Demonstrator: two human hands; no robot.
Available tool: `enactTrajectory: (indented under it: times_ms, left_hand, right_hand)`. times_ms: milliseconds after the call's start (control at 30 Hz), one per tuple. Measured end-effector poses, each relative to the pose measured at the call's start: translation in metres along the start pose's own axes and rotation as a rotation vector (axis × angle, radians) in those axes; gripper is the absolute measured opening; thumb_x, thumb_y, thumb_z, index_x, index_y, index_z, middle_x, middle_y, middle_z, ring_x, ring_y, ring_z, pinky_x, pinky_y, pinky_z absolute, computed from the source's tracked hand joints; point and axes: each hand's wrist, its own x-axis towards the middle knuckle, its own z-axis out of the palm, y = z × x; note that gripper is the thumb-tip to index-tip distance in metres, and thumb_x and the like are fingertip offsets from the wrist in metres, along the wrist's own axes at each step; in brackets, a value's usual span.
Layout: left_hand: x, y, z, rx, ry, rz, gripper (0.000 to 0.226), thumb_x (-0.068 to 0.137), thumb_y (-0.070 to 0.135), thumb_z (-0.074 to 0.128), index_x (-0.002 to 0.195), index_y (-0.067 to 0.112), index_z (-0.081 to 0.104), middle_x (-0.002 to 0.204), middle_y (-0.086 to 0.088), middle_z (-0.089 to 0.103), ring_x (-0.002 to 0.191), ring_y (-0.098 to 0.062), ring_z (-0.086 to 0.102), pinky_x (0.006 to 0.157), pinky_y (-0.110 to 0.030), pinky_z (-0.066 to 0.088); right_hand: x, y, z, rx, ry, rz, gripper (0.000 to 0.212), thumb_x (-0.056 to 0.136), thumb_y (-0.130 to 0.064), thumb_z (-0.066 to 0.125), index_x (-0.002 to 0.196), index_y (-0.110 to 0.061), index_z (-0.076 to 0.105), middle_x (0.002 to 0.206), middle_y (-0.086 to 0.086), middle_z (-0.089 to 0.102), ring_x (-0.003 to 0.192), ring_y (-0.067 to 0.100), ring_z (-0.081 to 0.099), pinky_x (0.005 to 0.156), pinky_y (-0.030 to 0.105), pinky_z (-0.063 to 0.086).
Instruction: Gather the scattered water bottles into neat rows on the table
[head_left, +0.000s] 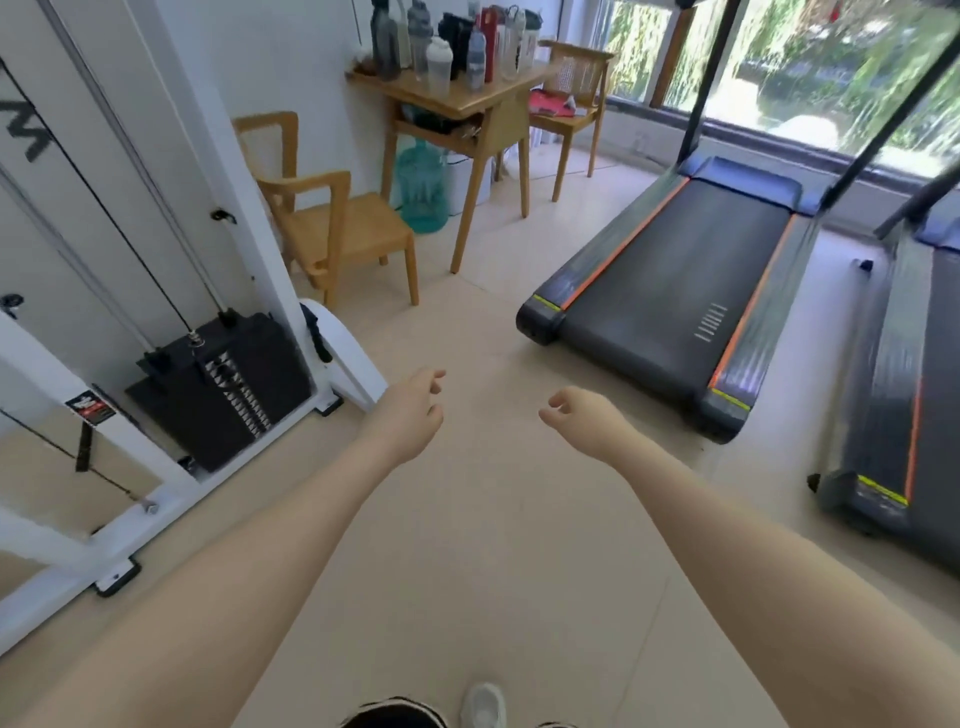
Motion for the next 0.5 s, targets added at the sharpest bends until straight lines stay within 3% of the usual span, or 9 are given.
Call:
enactTrajectory:
  times_ms: [167, 300, 500]
  left_hand:
    - [0.101, -0.007, 0.004, -0.102, -0.037, -0.102, 0.047, 0.089, 0.017, 0.051, 0.134, 0.016, 0.037, 0.128, -0.004, 0.053, 0.102, -0.016, 0.052, 0.079, -0.027, 0.04]
    - [0.208, -0.025, 0.01, -0.09, -0.064, -0.145, 0.049, 0.089, 0.015, 0.051, 0.135, 0.014, 0.035, 0.13, -0.006, 0.052, 0.117, -0.021, 0.049, 0.09, -0.03, 0.039]
    - [0.401, -0.039, -0.023, -0.131, -0.103, -0.118, 0.048, 0.089, 0.023, 0.052, 0.134, 0.015, 0.036, 0.126, -0.006, 0.052, 0.121, -0.022, 0.046, 0.095, -0.033, 0.039]
  right_hand:
    - [0.106, -0.024, -0.009, 0.098, -0.031, -0.038, 0.043, 0.089, -0.045, 0.051, 0.114, -0.01, 0.058, 0.115, 0.007, 0.063, 0.104, 0.024, 0.057, 0.083, 0.032, 0.044]
    - [0.207, -0.03, -0.023, 0.024, -0.096, -0.068, 0.044, 0.09, -0.041, 0.052, 0.117, -0.007, 0.057, 0.116, 0.01, 0.062, 0.106, 0.026, 0.056, 0.08, 0.029, 0.04]
    - [0.399, -0.055, -0.09, -0.1, -0.069, -0.051, 0.049, 0.09, -0.042, 0.05, 0.122, -0.005, 0.05, 0.12, 0.015, 0.061, 0.108, 0.03, 0.057, 0.075, 0.028, 0.036]
